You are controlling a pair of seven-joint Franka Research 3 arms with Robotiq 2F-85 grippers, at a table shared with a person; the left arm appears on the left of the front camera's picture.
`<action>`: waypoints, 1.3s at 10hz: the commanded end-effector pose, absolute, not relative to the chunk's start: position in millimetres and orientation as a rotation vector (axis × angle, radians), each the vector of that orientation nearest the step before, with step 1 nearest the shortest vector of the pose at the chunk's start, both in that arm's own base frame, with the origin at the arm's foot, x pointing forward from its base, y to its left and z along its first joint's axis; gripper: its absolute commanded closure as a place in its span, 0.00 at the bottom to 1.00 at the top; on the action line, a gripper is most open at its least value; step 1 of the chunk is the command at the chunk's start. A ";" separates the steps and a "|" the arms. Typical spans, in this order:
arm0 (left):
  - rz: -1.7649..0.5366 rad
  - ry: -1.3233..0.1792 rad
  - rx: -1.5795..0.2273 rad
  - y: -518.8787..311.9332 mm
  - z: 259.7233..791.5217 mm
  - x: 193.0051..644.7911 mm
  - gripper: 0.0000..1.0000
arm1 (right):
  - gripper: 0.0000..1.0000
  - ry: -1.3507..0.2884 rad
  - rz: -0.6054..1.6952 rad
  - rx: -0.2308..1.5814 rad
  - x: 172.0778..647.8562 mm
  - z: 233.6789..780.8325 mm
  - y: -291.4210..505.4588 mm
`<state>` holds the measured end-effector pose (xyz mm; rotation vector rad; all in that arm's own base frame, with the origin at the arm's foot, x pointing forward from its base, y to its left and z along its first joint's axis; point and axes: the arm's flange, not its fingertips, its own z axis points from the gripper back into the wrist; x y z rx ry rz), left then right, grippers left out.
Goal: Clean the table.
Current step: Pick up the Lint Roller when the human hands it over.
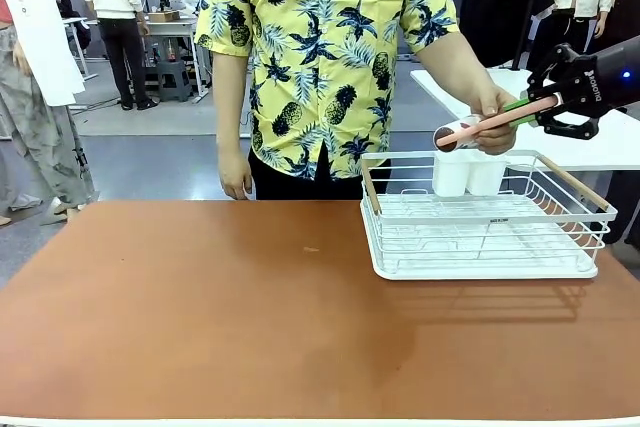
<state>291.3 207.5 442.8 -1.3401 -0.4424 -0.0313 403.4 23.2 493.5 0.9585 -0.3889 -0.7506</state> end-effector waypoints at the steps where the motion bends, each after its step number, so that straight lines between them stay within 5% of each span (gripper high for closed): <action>1: -0.033 -0.447 -1.343 208.7 446.1 288.4 0.00 | 1.00 -0.415 -0.741 0.977 405.1 488.4 25.5; 13: -0.033 -0.447 -1.343 208.7 446.1 288.4 0.00 | 1.00 -0.390 -0.751 0.959 403.4 493.5 22.2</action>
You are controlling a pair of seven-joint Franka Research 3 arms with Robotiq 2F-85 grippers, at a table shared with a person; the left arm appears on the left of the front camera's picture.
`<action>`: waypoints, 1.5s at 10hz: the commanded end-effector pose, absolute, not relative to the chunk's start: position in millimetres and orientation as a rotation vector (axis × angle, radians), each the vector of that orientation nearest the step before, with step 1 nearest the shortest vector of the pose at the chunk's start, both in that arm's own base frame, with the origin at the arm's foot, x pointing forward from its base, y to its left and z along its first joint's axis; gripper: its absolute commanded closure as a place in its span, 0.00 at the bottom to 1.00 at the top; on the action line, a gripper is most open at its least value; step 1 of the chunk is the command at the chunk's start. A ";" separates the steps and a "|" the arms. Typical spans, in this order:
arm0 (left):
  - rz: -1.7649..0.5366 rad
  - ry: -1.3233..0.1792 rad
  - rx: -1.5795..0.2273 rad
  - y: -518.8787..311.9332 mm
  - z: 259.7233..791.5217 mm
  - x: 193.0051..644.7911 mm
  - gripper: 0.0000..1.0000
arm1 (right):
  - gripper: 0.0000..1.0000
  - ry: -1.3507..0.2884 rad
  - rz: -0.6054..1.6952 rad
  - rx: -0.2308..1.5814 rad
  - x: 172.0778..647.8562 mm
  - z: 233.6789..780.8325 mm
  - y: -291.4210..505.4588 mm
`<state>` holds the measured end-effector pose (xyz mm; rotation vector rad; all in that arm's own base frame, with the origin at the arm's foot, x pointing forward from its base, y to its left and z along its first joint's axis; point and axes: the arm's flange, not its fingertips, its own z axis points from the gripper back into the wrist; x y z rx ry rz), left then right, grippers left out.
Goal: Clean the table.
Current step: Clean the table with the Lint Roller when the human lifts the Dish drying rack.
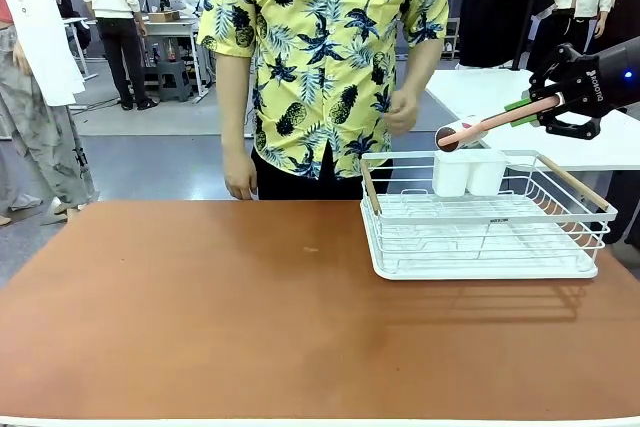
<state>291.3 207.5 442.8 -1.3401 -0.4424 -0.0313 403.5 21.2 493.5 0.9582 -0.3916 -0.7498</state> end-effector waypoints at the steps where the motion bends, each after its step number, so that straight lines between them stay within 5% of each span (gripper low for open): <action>1: -0.033 -0.447 -1.343 208.7 446.1 288.4 0.00 | 1.00 -0.390 -0.751 0.959 403.4 493.5 22.2; 15: -0.033 -0.447 -1.343 208.7 446.1 288.4 0.00 | 1.00 -0.390 -0.751 0.959 403.4 493.5 22.2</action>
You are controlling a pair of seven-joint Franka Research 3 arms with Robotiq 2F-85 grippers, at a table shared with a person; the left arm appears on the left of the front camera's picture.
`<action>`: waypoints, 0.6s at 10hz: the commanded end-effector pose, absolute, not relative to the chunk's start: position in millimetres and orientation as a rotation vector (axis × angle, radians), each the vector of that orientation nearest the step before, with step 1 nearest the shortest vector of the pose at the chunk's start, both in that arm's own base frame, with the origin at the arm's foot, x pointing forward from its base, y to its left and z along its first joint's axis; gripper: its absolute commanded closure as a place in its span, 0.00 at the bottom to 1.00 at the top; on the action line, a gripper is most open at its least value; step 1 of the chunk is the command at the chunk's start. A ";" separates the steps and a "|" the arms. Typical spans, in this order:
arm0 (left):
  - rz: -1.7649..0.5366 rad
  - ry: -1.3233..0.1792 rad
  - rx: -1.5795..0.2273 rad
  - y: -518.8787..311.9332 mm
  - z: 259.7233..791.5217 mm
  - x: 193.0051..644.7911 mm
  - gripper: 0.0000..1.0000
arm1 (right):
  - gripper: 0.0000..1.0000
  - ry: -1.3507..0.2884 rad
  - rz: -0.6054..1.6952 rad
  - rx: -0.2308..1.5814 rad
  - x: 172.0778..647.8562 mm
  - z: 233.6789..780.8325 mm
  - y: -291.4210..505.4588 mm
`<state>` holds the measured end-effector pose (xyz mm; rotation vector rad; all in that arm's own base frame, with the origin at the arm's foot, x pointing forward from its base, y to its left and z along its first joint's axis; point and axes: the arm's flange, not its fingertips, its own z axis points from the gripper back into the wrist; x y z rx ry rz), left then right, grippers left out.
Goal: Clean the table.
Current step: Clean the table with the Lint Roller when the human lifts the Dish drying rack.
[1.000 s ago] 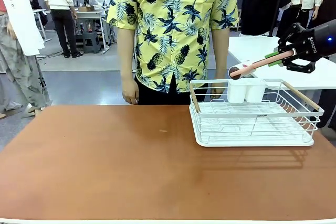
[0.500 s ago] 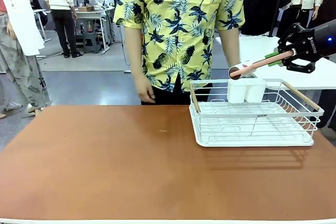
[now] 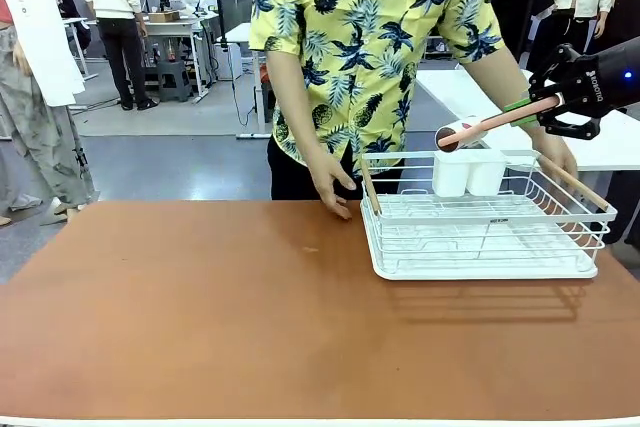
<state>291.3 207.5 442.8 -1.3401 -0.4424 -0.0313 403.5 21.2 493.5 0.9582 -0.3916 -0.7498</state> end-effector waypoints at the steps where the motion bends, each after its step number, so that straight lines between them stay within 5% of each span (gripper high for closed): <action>1: -0.033 -0.447 -1.343 208.7 446.1 288.4 0.00 | 1.00 -0.390 -0.751 0.959 403.4 493.5 22.2; 6: -0.033 -0.447 -1.343 208.7 446.1 288.4 0.00 | 1.00 -0.390 -0.751 0.959 403.4 493.5 22.2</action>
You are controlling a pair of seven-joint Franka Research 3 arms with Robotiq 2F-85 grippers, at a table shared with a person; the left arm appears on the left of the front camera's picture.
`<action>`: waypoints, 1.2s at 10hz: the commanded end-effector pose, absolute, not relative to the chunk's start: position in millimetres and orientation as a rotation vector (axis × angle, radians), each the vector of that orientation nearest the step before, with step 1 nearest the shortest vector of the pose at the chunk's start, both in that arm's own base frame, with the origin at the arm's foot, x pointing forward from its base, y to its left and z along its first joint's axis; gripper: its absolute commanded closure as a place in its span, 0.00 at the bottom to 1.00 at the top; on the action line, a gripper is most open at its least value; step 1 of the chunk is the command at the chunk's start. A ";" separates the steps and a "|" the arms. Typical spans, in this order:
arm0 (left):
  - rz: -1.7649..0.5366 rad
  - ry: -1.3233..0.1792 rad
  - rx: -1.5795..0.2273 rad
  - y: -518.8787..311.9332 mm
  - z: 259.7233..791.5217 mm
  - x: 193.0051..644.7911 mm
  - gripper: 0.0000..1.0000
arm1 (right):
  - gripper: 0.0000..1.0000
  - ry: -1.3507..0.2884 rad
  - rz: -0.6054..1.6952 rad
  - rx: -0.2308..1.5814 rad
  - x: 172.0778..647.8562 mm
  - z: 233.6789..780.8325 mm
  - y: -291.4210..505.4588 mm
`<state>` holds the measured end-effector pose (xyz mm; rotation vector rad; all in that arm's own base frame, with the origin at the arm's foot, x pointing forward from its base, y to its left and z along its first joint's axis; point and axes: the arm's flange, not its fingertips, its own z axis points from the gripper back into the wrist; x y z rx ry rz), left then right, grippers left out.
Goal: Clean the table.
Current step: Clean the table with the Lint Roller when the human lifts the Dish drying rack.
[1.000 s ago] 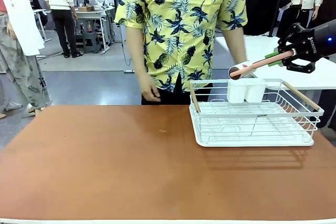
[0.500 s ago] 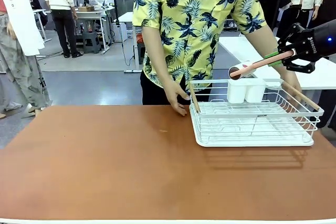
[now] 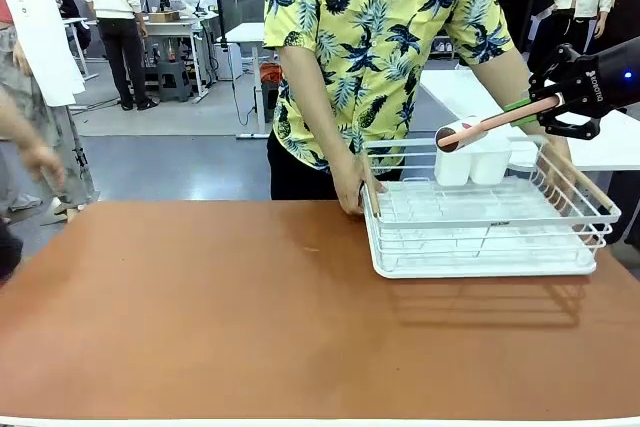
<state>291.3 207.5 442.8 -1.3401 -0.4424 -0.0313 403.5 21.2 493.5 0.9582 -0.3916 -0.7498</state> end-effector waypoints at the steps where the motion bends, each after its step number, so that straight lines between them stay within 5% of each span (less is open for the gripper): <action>1: -0.033 -0.447 -1.343 208.7 446.1 288.4 0.00 | 1.00 -0.390 -0.751 0.959 403.4 493.5 22.2; 11: -0.033 -0.447 -1.343 208.7 446.1 288.4 0.00 | 1.00 -0.390 -0.751 0.959 403.4 493.5 22.2; 12: -0.033 -0.447 -1.343 208.7 446.1 288.4 0.00 | 0.79 -0.392 -0.750 0.958 403.5 493.5 21.2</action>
